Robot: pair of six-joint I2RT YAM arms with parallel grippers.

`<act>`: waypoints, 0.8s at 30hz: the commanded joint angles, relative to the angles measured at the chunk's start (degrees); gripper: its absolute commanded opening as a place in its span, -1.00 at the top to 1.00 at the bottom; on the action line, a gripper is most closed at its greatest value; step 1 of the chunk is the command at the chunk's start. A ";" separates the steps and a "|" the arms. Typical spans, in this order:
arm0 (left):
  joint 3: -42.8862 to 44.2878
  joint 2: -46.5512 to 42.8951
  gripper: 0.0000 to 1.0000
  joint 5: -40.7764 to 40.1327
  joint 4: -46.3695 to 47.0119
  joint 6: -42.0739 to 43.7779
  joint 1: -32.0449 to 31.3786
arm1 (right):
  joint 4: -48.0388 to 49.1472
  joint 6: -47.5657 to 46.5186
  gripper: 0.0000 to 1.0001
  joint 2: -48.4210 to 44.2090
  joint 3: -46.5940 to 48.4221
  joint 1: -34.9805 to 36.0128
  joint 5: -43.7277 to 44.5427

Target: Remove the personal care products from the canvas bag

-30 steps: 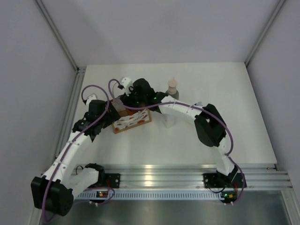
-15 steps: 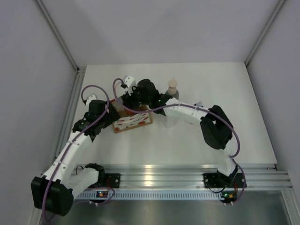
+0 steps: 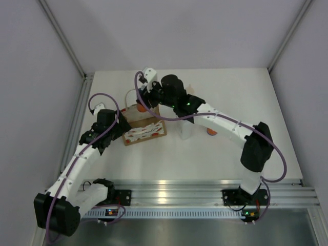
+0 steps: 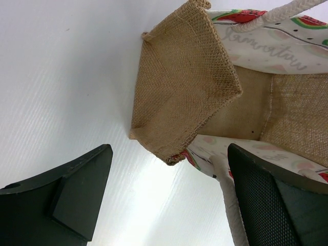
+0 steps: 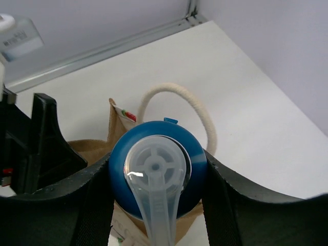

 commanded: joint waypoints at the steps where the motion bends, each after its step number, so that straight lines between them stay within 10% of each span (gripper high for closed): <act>1: 0.76 -1.25 -0.97 -0.79 2.45 -0.65 0.13 | 2.38 0.52 1.00 -9.55 4.38 -0.58 2.88; 24: 2.51 -1.51 -0.97 -0.96 2.45 1.90 0.13 | -9.49 13.52 1.00 -52.36 -36.19 -2.16 36.10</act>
